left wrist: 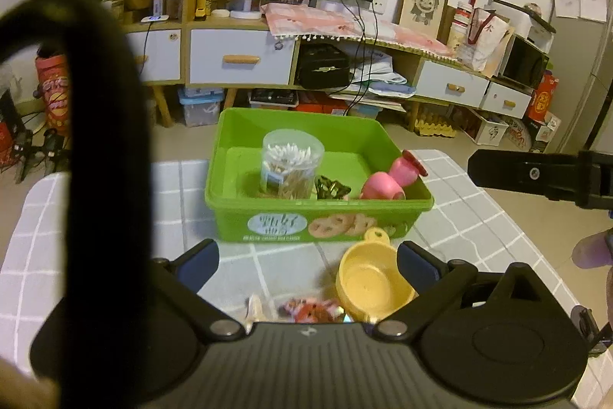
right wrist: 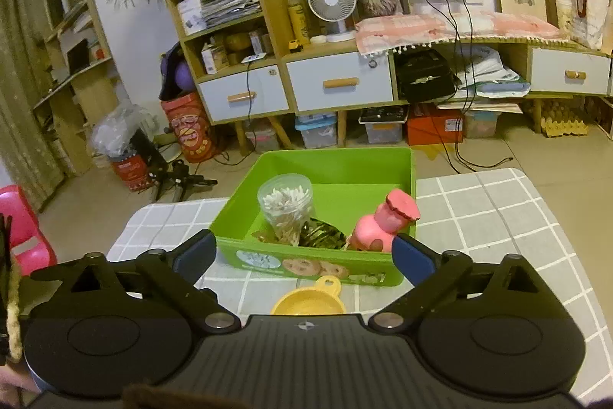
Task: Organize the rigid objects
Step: 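Move both tools back toward the orange pumpkin and corn on the table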
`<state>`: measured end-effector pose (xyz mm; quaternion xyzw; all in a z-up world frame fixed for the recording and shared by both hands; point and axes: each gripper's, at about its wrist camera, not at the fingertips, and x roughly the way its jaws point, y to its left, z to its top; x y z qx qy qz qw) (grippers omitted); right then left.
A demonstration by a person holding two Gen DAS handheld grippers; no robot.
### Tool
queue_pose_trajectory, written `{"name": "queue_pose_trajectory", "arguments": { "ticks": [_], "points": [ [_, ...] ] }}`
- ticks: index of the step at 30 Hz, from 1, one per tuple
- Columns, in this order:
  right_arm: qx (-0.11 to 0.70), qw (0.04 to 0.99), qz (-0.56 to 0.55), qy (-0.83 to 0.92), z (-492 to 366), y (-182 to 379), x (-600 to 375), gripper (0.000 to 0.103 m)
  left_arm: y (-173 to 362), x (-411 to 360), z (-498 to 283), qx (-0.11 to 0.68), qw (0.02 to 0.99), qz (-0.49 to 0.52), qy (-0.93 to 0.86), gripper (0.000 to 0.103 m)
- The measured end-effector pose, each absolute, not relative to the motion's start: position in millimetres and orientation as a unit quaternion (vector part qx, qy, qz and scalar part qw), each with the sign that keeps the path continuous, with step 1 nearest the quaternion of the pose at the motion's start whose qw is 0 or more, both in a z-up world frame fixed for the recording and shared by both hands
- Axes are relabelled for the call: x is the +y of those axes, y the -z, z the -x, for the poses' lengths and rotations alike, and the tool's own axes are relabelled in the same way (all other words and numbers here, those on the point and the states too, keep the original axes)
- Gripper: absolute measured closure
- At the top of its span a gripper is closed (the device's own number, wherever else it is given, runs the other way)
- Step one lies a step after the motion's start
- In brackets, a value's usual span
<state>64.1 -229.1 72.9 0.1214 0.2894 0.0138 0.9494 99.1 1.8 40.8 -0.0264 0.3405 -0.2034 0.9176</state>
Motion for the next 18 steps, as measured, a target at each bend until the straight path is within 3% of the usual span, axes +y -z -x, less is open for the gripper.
{"name": "queue_pose_trajectory", "arguments": {
  "ticks": [18],
  "points": [
    [0.328, 0.940, -0.093, -0.018, -41.3, -40.7, -230.9, 0.002, -12.6, 4.4, -60.0, 0.379, 0.899, 0.016, 0.219, 0.020]
  ]
}}
